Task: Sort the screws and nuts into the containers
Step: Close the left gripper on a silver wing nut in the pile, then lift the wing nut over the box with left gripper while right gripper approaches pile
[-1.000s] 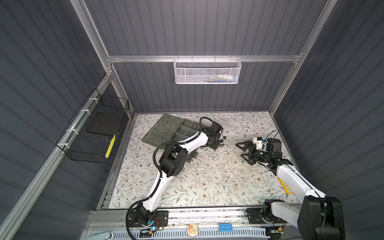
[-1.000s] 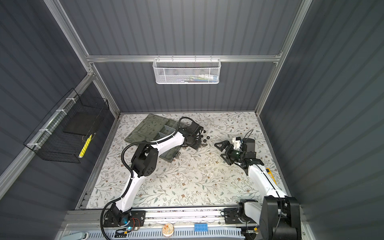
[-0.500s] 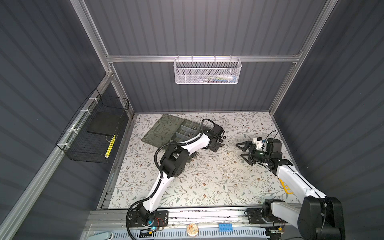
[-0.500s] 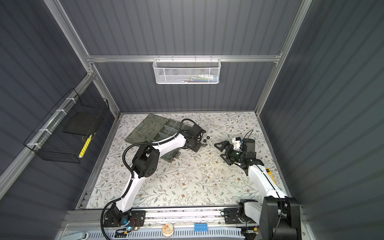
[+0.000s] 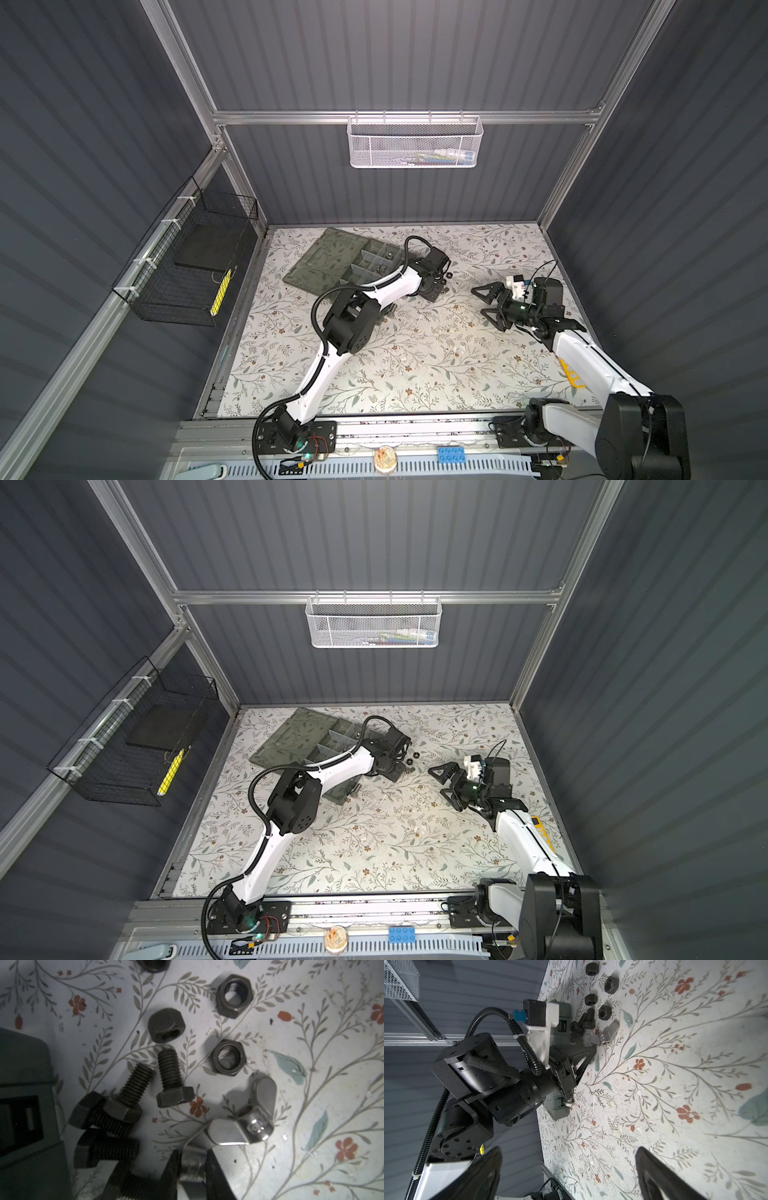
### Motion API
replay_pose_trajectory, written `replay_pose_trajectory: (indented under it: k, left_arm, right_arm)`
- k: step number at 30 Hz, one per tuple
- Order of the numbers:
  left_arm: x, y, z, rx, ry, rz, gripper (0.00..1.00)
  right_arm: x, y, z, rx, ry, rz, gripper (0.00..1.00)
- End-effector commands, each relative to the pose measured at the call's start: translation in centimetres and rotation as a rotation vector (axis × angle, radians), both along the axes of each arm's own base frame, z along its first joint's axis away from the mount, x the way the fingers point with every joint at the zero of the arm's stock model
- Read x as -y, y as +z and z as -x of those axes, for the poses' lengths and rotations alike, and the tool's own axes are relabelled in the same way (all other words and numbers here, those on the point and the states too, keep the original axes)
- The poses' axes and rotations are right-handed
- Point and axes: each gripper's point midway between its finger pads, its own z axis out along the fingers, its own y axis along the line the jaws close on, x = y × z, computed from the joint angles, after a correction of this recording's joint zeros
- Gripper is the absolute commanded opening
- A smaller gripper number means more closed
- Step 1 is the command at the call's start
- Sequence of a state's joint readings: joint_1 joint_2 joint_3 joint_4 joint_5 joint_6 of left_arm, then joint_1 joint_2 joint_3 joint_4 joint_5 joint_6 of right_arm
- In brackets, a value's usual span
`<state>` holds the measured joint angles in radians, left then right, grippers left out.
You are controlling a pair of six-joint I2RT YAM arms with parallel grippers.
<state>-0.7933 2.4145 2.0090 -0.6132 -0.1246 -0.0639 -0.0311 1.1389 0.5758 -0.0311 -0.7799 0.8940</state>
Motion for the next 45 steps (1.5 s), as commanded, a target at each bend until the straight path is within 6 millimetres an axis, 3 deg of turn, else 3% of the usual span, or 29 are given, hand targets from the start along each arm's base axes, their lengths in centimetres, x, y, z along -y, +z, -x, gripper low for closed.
replay_pose_trajectory:
  k: [1, 11, 32, 37, 38, 45]
  left_arm:
    - [-0.8, -2.5, 1.2, -0.047, 0.006, -0.045, 0.15]
    - [-0.2, -0.2, 2.3, -0.069, 0.048, 0.081, 0.08]
    - [-1.1, 2.8, 3.5, -0.085, 0.087, 0.161, 0.06]
    - [-1.8, 3.7, 2.8, -0.1, 0.124, 0.207, 0.06]
    - [-1.9, 3.9, 2.7, -0.103, 0.135, 0.219, 0.06]
    - [-4.1, 6.7, 0.9, -0.119, 0.234, 0.332, 0.05]
  right_arm:
    - [-0.1, -0.1, 0.5, -0.004, 0.007, -0.01, 0.99]
    - [-0.1, 0.6, 0.9, 0.019, 0.007, -0.009, 0.99]
    - [-1.0, 1.8, 0.4, 0.037, 0.026, -0.004, 0.99]
    - [-2.0, 3.0, -0.4, 0.073, 0.039, 0.008, 0.99]
    - [-2.3, 2.5, -0.8, 0.056, 0.041, 0.016, 0.99]
    - [-5.9, 3.6, -2.6, 0.092, 0.113, 0.103, 0.99]
